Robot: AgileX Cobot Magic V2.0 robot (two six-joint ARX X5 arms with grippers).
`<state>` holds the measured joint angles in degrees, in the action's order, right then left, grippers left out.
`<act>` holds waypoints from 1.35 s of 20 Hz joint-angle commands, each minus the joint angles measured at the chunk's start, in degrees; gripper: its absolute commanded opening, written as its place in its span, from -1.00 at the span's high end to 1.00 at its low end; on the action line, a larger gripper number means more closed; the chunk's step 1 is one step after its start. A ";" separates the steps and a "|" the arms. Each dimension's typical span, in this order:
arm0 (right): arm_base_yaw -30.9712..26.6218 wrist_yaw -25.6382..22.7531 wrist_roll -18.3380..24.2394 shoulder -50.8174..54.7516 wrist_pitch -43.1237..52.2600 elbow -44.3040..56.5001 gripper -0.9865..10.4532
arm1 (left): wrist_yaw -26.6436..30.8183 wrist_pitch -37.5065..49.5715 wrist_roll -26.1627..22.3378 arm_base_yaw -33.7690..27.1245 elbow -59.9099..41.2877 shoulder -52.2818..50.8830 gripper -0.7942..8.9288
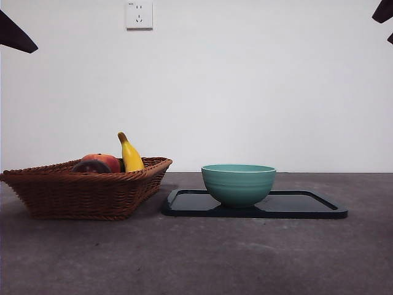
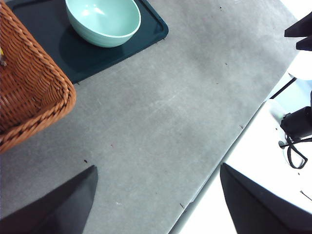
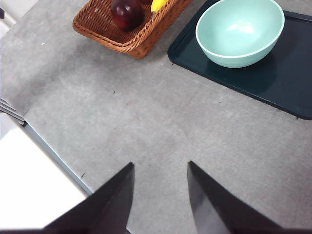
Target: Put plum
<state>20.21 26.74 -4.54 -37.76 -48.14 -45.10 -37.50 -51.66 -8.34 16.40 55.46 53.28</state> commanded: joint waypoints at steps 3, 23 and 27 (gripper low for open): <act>0.28 -1.11 -4.31 -0.39 1.27 -0.22 0.52 | -0.28 0.37 -1.18 0.22 1.38 0.26 0.01; -4.35 -10.58 -7.02 -49.33 9.20 -31.74 0.36 | -0.28 0.44 -1.29 0.22 1.38 0.26 0.01; -4.33 -10.58 -6.97 -56.96 12.04 -33.03 0.36 | -0.28 0.48 -1.33 0.22 1.38 0.26 0.01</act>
<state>15.68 16.27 -12.21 -94.06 -36.38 -76.93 -37.50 -51.59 -8.51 16.40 55.46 53.28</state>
